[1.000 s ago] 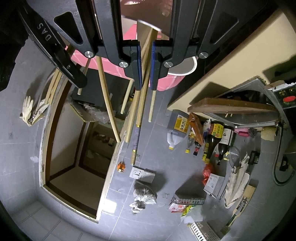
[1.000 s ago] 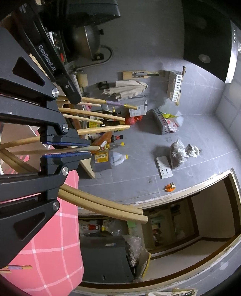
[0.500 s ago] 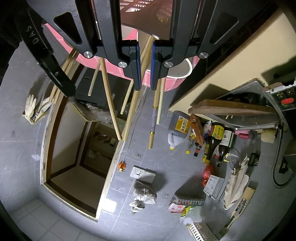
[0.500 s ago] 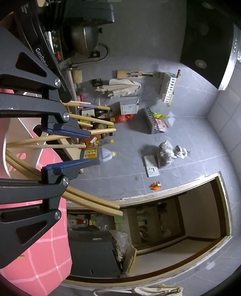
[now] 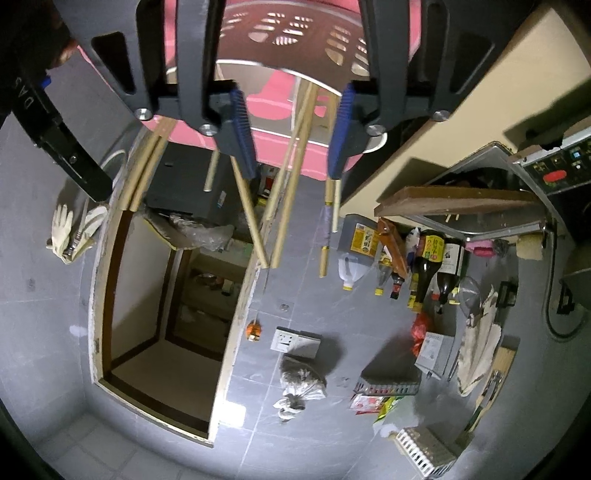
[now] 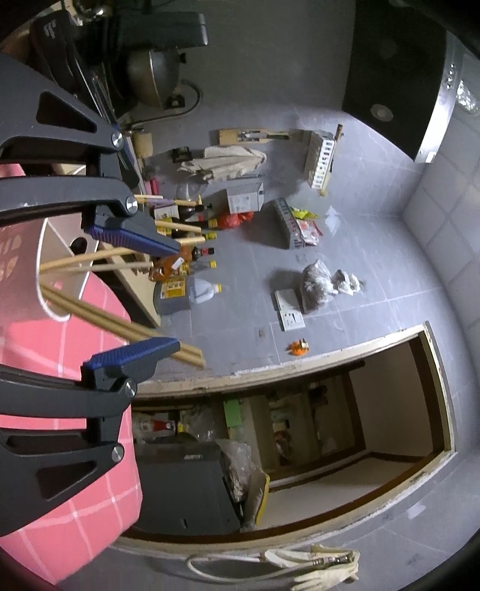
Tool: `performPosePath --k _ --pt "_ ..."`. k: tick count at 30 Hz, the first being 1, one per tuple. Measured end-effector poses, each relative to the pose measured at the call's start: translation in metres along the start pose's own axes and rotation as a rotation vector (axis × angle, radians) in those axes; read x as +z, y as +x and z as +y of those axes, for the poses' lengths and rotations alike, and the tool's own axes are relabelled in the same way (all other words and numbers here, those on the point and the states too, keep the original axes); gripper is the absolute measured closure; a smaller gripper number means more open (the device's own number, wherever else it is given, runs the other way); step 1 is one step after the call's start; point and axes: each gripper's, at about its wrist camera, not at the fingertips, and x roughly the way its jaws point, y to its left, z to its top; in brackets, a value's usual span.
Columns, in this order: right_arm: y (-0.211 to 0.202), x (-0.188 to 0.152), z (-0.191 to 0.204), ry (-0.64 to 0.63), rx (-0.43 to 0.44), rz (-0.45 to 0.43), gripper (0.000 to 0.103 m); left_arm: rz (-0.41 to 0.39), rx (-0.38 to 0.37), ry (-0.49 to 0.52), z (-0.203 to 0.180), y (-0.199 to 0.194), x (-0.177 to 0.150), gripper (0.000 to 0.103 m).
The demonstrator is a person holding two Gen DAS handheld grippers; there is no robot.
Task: Organize utensils
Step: 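Open both tools to drop the chopsticks into the white caddy, then withdraw both tools toward the last two chopsticks on the tablecloth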
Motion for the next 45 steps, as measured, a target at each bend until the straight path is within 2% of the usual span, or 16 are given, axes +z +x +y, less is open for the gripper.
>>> performPosePath --k 2,4,7,9,12,19,26,37,45 --pt "-0.007 0.004 -0.005 -0.005 -0.012 0.001 0.045 0.000 -0.003 0.009 -0.005 -0.003 0.000 0.058" --pt "-0.017 0.008 -0.011 -0.009 -0.028 0.003 0.032 0.003 -0.009 0.015 -0.010 -0.006 0.002 0.049" --pt "-0.031 0.014 -0.019 -0.011 -0.042 0.001 0.021 0.004 -0.024 0.016 -0.018 -0.013 0.003 0.033" --pt "-0.041 0.017 -0.025 -0.017 -0.057 0.005 0.014 0.004 -0.034 0.019 -0.024 -0.017 0.002 0.017" --pt "-0.054 0.022 -0.033 -0.021 -0.074 0.012 0.000 0.013 -0.059 0.026 -0.035 -0.023 0.001 0.008" --pt "-0.083 0.026 -0.056 -0.042 -0.132 0.052 0.000 0.061 -0.132 0.058 -0.069 -0.032 -0.010 0.003" --pt "-0.099 0.014 -0.087 -0.054 -0.211 0.160 0.000 0.131 -0.172 0.094 -0.100 -0.028 -0.031 0.003" --pt "-0.103 -0.019 -0.121 -0.006 -0.277 0.324 0.000 0.226 -0.130 0.163 -0.126 -0.008 -0.077 0.003" --pt "-0.087 -0.045 -0.138 0.041 -0.314 0.515 0.000 0.320 -0.113 0.207 -0.133 0.009 -0.103 0.003"
